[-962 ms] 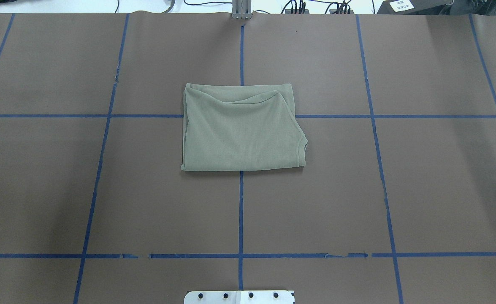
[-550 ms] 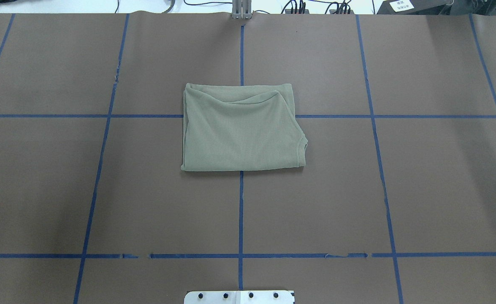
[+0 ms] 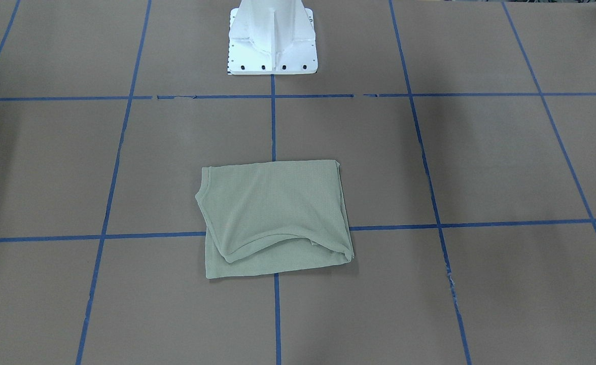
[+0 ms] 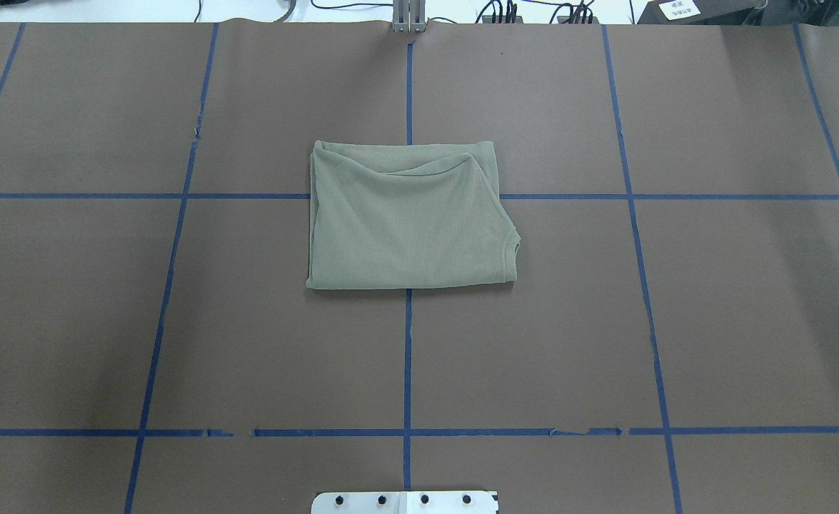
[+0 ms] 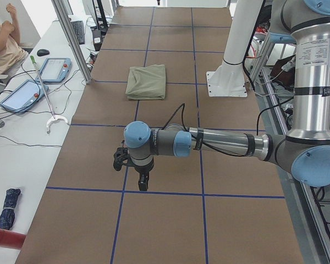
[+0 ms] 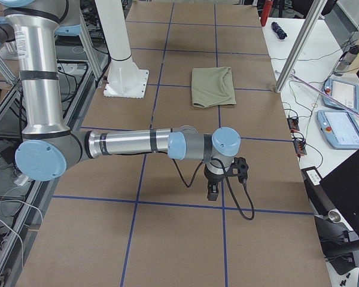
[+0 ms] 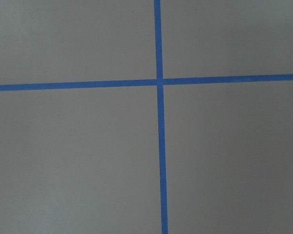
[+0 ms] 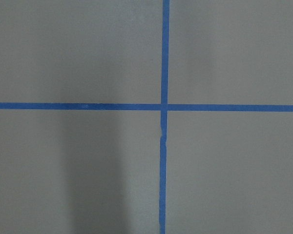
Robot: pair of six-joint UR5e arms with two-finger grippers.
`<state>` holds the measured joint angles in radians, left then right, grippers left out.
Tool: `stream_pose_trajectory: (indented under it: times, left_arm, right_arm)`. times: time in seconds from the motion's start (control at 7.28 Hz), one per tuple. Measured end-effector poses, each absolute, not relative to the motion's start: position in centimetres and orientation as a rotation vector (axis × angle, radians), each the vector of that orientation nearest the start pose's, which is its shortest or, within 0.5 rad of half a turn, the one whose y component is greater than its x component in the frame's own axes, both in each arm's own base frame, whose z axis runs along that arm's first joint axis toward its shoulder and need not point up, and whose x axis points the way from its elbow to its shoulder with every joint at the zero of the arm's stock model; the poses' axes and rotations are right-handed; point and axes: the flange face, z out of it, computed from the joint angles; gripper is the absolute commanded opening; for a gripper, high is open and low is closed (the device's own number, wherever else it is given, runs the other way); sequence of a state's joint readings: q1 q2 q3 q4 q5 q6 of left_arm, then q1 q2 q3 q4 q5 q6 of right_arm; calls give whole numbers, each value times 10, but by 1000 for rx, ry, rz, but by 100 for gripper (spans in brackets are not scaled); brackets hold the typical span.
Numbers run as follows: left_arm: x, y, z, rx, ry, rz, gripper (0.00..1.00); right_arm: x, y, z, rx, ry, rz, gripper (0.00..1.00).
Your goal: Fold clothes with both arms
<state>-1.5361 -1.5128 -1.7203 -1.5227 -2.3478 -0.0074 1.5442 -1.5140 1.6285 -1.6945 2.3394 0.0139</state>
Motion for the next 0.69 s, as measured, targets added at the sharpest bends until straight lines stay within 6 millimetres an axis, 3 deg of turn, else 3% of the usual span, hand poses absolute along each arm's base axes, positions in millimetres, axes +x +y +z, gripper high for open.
stream_pose_trajectory:
  times: [0.69]
  left_arm:
    - [-42, -475, 617, 42, 746, 66, 100]
  right_arm:
    - [50, -515, 614, -23, -767, -10, 100]
